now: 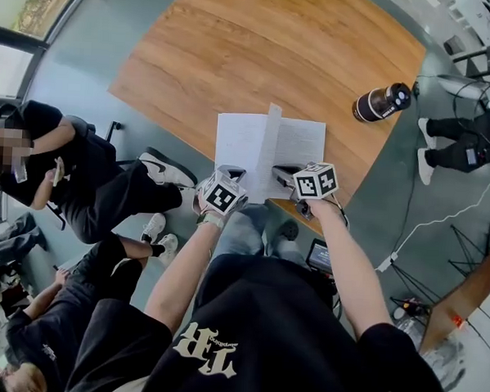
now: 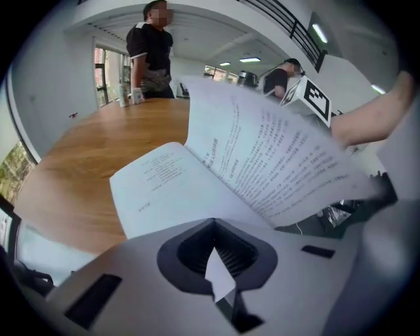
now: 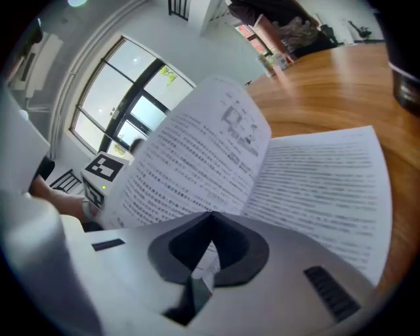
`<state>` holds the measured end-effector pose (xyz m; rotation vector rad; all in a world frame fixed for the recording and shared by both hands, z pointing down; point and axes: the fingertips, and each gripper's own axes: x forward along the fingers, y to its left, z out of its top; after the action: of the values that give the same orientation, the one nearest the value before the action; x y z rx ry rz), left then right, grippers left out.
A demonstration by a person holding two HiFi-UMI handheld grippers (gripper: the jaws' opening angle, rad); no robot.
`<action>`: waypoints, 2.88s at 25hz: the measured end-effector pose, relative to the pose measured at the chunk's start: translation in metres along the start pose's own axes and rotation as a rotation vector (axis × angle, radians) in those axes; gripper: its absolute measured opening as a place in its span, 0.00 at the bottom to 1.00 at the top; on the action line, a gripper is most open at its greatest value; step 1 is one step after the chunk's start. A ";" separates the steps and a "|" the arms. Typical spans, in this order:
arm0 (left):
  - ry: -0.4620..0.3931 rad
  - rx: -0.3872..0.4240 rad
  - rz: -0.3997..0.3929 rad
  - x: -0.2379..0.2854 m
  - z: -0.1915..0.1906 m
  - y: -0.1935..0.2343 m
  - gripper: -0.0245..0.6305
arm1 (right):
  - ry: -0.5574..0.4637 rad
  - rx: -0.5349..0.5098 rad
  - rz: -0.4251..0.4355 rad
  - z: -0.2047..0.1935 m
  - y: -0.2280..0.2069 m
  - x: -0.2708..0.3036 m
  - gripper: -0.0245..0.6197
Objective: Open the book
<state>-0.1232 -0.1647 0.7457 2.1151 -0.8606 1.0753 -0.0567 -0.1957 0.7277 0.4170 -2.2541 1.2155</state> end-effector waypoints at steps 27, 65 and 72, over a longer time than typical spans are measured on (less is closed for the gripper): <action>-0.308 -0.349 0.206 -0.113 -0.068 0.012 0.05 | 0.277 -0.127 -0.073 -0.022 -0.009 0.076 0.02; -0.900 0.000 0.049 -0.256 0.055 -0.250 0.05 | -0.480 -0.637 -0.358 -0.083 0.161 -0.351 0.02; -0.928 0.021 0.043 -0.261 0.063 -0.276 0.05 | -0.526 -0.631 -0.397 -0.106 0.173 -0.377 0.02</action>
<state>-0.0040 0.0258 0.4334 2.6205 -1.2899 0.0441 0.1933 -0.0064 0.4359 0.9454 -2.6443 0.1681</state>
